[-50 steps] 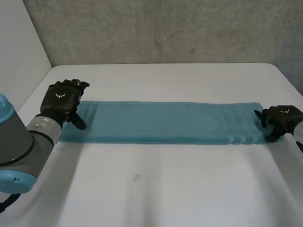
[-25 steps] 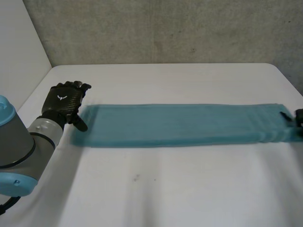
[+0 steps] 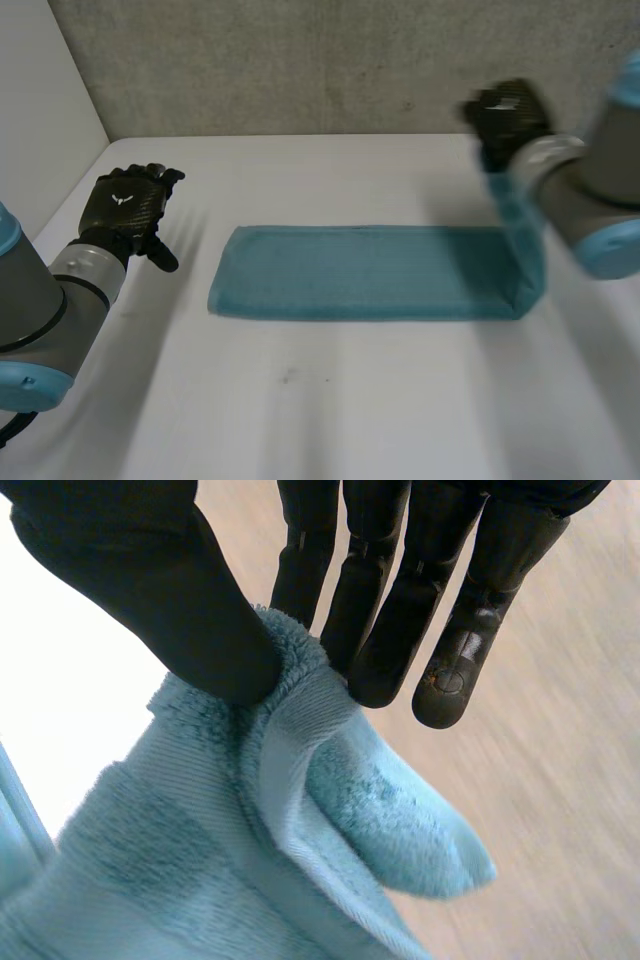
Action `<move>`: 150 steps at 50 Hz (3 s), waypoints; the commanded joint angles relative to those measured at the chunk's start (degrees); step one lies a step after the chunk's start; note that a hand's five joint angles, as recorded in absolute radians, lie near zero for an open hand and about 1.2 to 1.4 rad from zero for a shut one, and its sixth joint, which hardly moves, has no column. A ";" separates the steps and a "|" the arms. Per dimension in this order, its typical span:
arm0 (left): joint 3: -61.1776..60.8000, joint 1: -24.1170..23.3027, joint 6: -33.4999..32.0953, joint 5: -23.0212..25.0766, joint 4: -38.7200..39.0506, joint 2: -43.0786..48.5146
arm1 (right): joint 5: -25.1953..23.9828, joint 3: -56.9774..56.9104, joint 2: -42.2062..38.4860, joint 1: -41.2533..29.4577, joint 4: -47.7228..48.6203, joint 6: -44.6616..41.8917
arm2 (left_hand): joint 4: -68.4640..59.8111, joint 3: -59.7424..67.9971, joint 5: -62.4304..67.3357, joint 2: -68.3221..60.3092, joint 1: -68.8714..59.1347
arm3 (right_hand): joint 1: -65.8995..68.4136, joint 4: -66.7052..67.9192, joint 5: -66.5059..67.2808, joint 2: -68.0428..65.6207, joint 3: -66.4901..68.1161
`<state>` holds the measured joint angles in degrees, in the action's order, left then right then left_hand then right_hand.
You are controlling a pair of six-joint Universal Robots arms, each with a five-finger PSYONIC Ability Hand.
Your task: Fold the laundry
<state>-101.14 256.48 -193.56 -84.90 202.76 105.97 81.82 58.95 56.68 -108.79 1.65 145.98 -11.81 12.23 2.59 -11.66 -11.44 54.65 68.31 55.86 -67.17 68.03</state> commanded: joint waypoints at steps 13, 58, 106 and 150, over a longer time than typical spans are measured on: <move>-0.11 -0.28 0.02 0.09 0.00 0.20 | -2.12 -12.28 -24.33 -30.69 1.53 -5.87 | 1.76 -2.18 -2.54 1.62 1.39 | -13.76 -27.42 -24.97 26.28 -27.14; 6.93 -8.98 -4.64 -3.87 -7.38 4.69 | -0.79 23.41 0.62 1.74 5.91 8.80 | 1.81 -2.23 -2.59 1.66 1.44 | 25.35 11.69 14.14 -12.83 11.97; 25.74 -13.02 12.15 -4.65 -24.87 20.85 | -2.54 -10.96 -21.09 -15.15 -17.98 32.26 | 1.26 -1.68 -2.04 1.11 0.88 | -44.65 -58.31 -55.86 57.17 -58.03; 27.67 -5.37 15.05 0.44 -37.62 -10.70 | 8.09 11.54 21.54 0.59 -11.84 25.84 | 1.81 -2.23 -2.59 1.66 1.44 | -44.65 -58.31 -55.86 57.17 -58.03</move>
<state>-72.90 251.54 -178.92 -84.37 164.72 95.08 92.94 69.11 77.98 -108.41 -10.53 172.06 -11.81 12.23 2.57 -11.66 -11.44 10.93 13.14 3.10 -12.38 12.07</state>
